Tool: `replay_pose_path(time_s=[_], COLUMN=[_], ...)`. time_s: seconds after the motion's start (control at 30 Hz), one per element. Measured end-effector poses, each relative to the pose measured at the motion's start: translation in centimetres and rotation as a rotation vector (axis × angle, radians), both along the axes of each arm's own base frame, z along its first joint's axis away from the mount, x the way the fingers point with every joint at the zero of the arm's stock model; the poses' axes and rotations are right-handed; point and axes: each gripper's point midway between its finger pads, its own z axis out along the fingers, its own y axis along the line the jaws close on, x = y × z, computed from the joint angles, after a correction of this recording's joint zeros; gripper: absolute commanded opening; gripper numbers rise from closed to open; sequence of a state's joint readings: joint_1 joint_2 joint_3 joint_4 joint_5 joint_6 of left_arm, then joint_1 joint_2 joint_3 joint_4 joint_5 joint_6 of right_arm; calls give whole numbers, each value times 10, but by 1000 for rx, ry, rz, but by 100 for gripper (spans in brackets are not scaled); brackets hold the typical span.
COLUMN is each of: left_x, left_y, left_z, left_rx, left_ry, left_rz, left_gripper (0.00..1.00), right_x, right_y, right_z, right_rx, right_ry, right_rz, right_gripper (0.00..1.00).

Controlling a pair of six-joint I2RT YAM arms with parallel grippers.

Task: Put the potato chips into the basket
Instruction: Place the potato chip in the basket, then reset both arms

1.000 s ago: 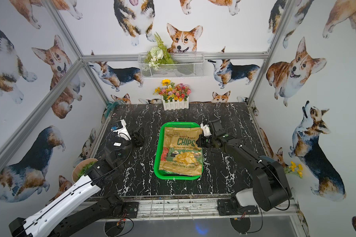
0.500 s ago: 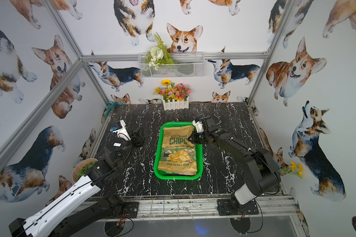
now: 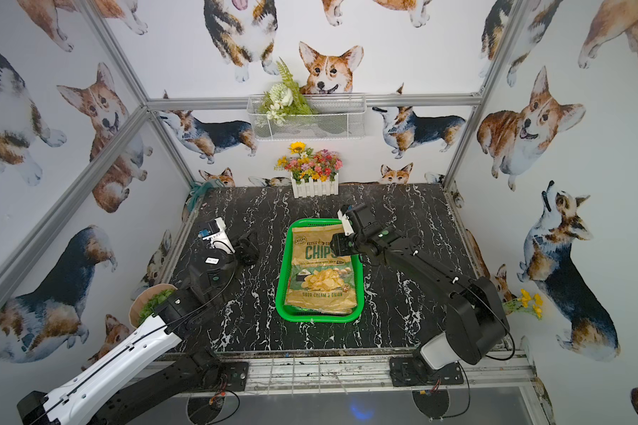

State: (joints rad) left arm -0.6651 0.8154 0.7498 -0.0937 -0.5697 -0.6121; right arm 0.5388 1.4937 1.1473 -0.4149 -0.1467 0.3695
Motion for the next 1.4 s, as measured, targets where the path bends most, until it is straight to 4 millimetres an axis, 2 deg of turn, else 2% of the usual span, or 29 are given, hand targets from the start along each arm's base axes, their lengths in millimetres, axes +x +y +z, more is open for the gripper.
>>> replay_pose_path(time_s=[0.1,0.17,0.23,0.33,0.4,0.47,0.53,0.57,0.63,0.7,0.73,0.8,0.87,0.97,1.03,1.1,1.13,1.27,1.4], left_x=[1,1,0,-2,-3,-2,2,5,13,26,34,49,65,86,94,96,95,82,72], left_y=[-3,-3,-2,1,2,3,2,2,-1,0,4,18,40,83,110,129,139,160,165], left_z=[-3,-2,0,4,4,2,-5,-8,-15,-19,-18,-20,-26,-48,-66,-85,-94,-117,-123], left_rx=[-3,-10,-15,-22,-22,-18,-5,7,29,61,82,117,152,195,236,284,308,406,463], left_ry=[10,9,1,-10,-11,-2,26,41,80,115,124,140,149,182,204,221,228,240,193], left_rz=[-9,-11,-11,-5,0,5,13,18,15,22,39,79,139,246,302,333,347,364,339], left_gripper=[57,57,57,57,57,57,57,57,57,57,57,58,60,63,65,65,65,66,67], right_x=[-1,-4,-5,-1,0,4,12,17,25,34,42,59,76,89,88,83,81,71,47], right_y=[7,5,5,9,10,12,13,13,10,-4,-17,-49,-86,-144,-176,-201,-210,-213,-228], right_z=[-30,-57,-75,-80,-75,-59,-31,-15,12,30,37,46,49,37,19,10,13,25,-7], right_rx=[-25,-54,-70,-62,-65,-55,-35,-27,-24,-39,-51,-64,-70,-107,-146,-177,-194,-206,-319], right_ry=[51,98,130,137,132,102,40,-1,-78,-141,-170,-207,-250,-325,-364,-389,-423,-551,-561], right_rz=[-1,-3,-13,-14,-16,-19,-32,-41,-54,-91,-126,-219,-325,-496,-578,-640,-663,-635,-624], right_gripper=[62,62,62,62,62,62,62,67,68,68,68,68,68,67,67,67,67,67,69])
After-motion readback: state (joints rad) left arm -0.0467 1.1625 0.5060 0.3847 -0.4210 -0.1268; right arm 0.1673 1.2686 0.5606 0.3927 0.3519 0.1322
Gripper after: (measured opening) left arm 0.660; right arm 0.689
